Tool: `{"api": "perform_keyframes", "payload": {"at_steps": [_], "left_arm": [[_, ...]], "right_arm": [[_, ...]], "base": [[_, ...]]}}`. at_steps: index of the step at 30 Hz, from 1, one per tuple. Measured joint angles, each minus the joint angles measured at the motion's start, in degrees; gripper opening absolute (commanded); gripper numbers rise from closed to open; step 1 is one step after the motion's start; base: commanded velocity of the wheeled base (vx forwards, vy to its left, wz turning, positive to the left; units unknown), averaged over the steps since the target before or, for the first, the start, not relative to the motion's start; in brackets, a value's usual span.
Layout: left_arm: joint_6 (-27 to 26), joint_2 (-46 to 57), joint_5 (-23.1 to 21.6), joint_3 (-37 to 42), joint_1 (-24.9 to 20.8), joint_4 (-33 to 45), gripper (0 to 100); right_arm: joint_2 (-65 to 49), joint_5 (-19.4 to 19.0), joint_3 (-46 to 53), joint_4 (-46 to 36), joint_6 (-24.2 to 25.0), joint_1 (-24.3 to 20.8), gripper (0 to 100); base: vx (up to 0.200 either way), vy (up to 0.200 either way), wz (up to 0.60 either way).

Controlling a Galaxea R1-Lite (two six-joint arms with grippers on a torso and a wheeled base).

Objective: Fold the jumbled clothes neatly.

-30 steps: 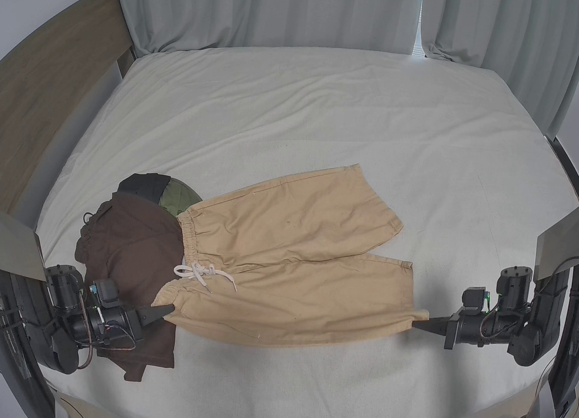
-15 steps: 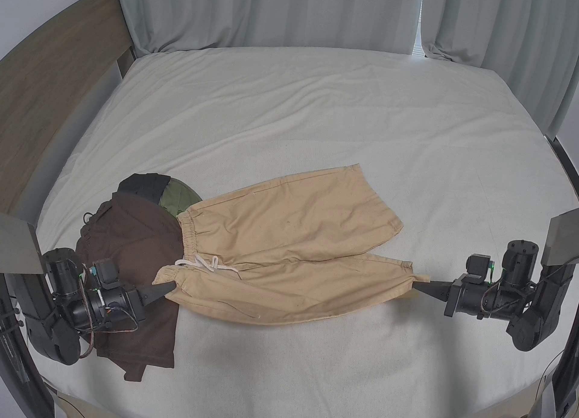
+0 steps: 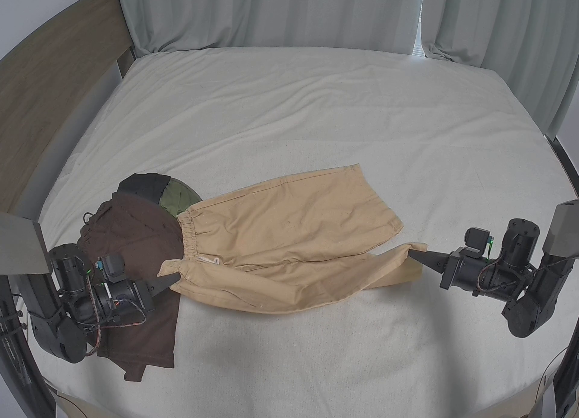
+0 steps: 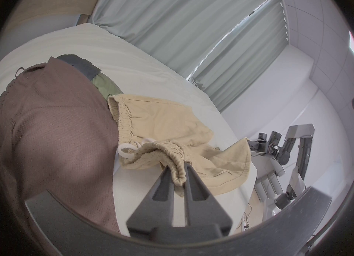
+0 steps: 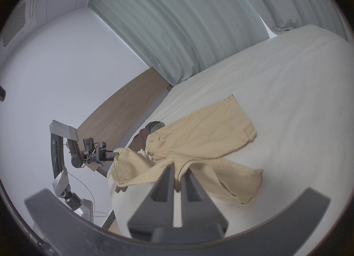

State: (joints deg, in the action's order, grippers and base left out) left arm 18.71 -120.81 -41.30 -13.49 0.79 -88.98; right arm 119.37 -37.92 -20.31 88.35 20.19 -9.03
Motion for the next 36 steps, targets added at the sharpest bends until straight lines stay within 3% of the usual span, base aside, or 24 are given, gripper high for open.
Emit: {"api": "perform_keyframes", "payload": {"at_steps": [22,36], "left_arm": [[5.6,0.3,5.9,-3.8,-2.1,0.0,0],[6.3,0.4,8.3,-6.1,-1.5,0.0,0]], "right_arm": [[-0.7,0.2,-10.3,-0.3,4.7,0.3,0],[-0.6,0.1,-20.3,-7.9,5.6,0.2,0]], "base": [[0.0,0.0,0.0],[0.0,0.0,0.0]]}}
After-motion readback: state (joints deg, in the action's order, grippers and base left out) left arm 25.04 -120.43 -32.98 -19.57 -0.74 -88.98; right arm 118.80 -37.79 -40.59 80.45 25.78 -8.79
